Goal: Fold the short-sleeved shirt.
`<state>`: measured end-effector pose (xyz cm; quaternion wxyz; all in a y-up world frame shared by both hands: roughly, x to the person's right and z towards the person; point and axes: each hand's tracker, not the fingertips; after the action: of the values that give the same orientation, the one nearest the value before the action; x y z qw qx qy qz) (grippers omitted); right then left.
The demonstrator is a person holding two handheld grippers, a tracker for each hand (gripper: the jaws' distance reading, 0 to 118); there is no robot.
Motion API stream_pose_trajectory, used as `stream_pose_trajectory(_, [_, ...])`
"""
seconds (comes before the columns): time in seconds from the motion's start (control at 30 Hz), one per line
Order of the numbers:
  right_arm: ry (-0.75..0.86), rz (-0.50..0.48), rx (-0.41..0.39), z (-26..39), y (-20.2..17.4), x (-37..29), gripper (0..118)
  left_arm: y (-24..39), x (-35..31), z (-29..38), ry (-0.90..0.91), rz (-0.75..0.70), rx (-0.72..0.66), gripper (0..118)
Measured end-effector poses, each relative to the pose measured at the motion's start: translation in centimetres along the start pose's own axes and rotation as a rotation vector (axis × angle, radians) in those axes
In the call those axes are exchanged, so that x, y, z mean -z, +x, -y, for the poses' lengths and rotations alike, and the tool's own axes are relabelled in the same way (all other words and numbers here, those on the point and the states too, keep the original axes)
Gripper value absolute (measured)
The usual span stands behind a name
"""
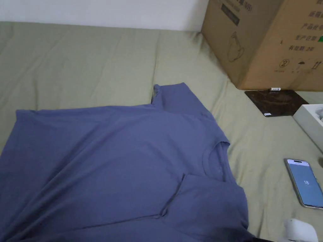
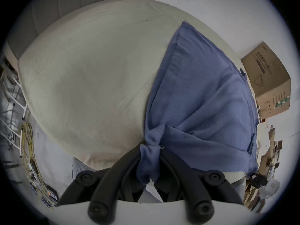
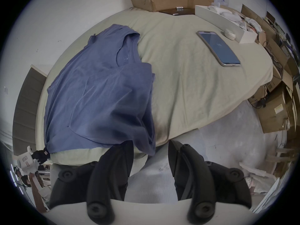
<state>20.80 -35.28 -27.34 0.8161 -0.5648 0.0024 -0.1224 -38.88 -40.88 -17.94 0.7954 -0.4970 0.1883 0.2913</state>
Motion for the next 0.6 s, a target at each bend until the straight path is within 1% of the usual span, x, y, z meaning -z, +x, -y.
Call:
stream_pose_trajectory(0.13, [-0.02, 0.023, -0.108, -0.3, -0.5, 2.1, 47, -0.3, -0.7, 0.3, -0.01, 0.018, 0.002, 6])
stream_pose_trajectory(0.17, [-0.038, 0.029, -0.131, -0.5, -0.6, 2.6, 45, -0.4, -0.6, 0.3, -0.011, 0.018, 0.004, 6])
stream_pose_trajectory(0.2, [-0.053, 0.028, -0.156, -0.5, -0.7, 3.1, 36, 0.1, -0.8, 0.6, -0.01, 0.013, 0.009, 6])
stream_pose_trajectory(0.23, [-0.033, 0.069, -0.177, -0.5, -0.8, 3.3, 15, 0.2, -0.8, 0.7, -0.009, 0.006, 0.012, 6])
stream_pose_trajectory(0.27, [-0.011, 0.082, -0.189, -0.4, -1.2, 3.1, 8, 0.4, -1.0, 0.7, -0.006, -0.005, 0.014, 6])
stream_pose_trajectory(0.3, [-0.017, 0.052, -0.172, -0.6, -1.2, 2.4, 8, 0.6, -1.4, 0.6, -0.005, -0.016, 0.014, 6])
stream_pose_trajectory(0.37, [-0.027, 0.036, -0.158, -0.8, -0.7, 1.5, 7, 0.6, -2.8, 0.1, 0.004, -0.015, 0.01, 6])
stream_pose_trajectory(0.4, [-0.007, -0.018, -0.14, -0.7, -0.9, 0.8, 7, 0.6, -3.4, 0.0, 0.03, 0.046, -0.003, 6])
stream_pose_trajectory(0.43, [-0.005, -0.003, -0.128, -0.9, -1.0, 0.3, 7, 0.6, -4.0, -0.4, 0.036, 0.084, -0.011, 6])
stream_pose_trajectory(0.47, [0.007, -0.007, -0.128, -1.2, -1.0, -0.2, 7, 2.0, -4.9, 0.0, 0.03, 0.087, -0.005, 6])
stream_pose_trajectory(0.6, [0.042, -0.022, -0.14, -3.5, -1.8, -1.9, 7, 3.9, -6.0, -2.7, 0.088, 0.039, 0.07, 6])
